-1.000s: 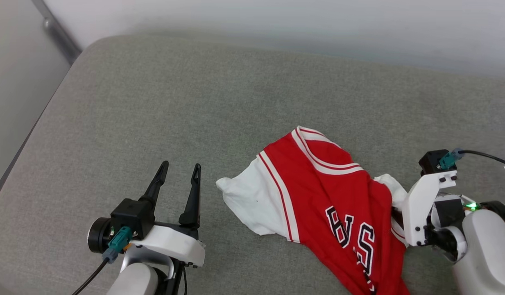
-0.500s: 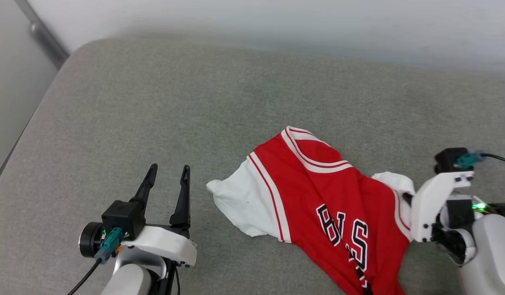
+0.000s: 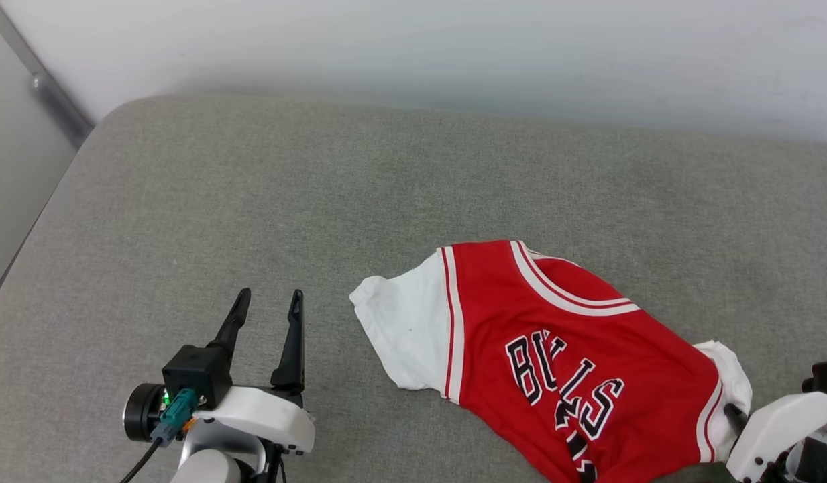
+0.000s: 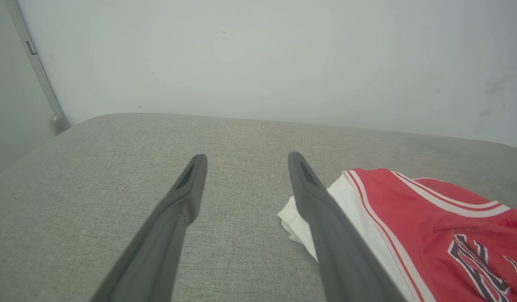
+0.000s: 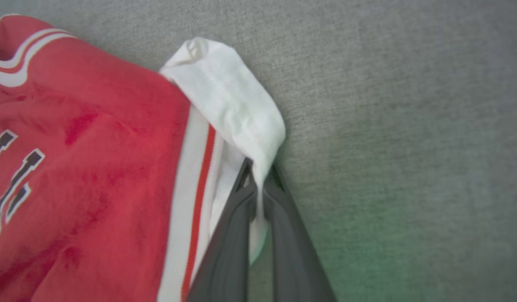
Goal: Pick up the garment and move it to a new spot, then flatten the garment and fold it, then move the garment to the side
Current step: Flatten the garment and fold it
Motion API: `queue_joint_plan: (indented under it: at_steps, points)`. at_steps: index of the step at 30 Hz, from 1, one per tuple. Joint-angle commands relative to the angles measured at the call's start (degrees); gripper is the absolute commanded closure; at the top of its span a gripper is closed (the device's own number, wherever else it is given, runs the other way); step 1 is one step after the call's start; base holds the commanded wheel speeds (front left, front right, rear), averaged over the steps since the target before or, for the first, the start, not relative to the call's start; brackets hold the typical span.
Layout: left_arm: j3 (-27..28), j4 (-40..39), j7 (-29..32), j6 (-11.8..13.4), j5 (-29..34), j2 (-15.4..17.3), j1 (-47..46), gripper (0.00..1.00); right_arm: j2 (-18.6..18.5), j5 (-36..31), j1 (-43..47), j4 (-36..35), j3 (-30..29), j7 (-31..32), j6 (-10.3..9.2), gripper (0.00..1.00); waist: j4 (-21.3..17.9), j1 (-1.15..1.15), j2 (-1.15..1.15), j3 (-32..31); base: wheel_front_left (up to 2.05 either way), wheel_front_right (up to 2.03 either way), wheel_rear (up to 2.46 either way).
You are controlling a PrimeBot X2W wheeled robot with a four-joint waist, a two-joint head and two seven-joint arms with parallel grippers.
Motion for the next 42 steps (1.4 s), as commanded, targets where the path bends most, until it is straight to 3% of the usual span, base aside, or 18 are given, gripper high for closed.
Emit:
queue_joint_plan:
  at_steps: [1,2,3,4,18,23,30,34,42]
  points:
    - [0.2,0.0,0.1,0.3,-0.2,0.5,0.5,0.0,0.7,-0.4,2.9,2.8,-0.5,-0.5,-0.15,1.0,-0.2,0.0,0.0,-0.3,0.0,0.0,0.0]
    - [0.2,-0.1,0.2,0.4,-0.3,0.6,0.7,0.0,0.9,-0.3,3.0,3.4,-0.6,-1.3,-0.15,0.98,-0.3,0.0,0.0,-0.4,0.0,0.0,0.0]
    - [0.3,-0.1,0.4,0.5,-0.4,0.7,0.9,0.0,1.0,-0.2,2.9,3.7,-0.6,-2.6,-0.16,0.56,-0.4,0.0,0.0,-0.5,0.0,0.0,0.0]
    - [0.3,-0.1,0.5,0.6,-0.4,0.9,1.1,0.0,1.0,-0.2,2.8,3.9,-0.6,-4.0,-0.16,0.0,-0.5,0.0,0.0,-0.8,0.0,0.0,0.0]
    - [1.6,-1.7,3.1,2.1,-1.4,3.6,3.5,0.0,1.1,-6.9,5.4,-10.0,8.0,-29.1,-0.09,0.0,-3.1,0.0,0.0,-5.1,0.0,0.0,0.0]
    - [1.8,-1.6,4.6,2.8,-2.0,4.2,4.7,0.0,1.0,-7.1,8.4,-15.8,12.2,-32.7,-0.09,0.0,-3.8,0.0,0.0,-6.7,0.0,0.0,0.0]
    - [2.2,-1.6,6.7,2.7,-2.6,5.5,4.5,0.0,1.0,-5.5,12.1,-22.9,15.7,-32.3,-0.1,0.0,-5.4,0.0,0.0,-6.9,0.0,0.0,0.0]
    - [1.8,-0.3,11.4,0.3,-4.8,6.6,1.3,0.0,1.0,-5.2,13.1,-27.0,17.4,-30.9,-0.1,0.0,-7.8,0.0,0.0,-5.5,0.0,0.0,0.0]
    - [-0.8,5.4,28.4,-9.1,-11.3,10.3,-9.8,0.0,1.0,-4.8,10.6,-30.0,20.1,-30.2,-0.09,0.0,-12.9,0.0,0.0,-0.8,0.0,0.0,0.0]
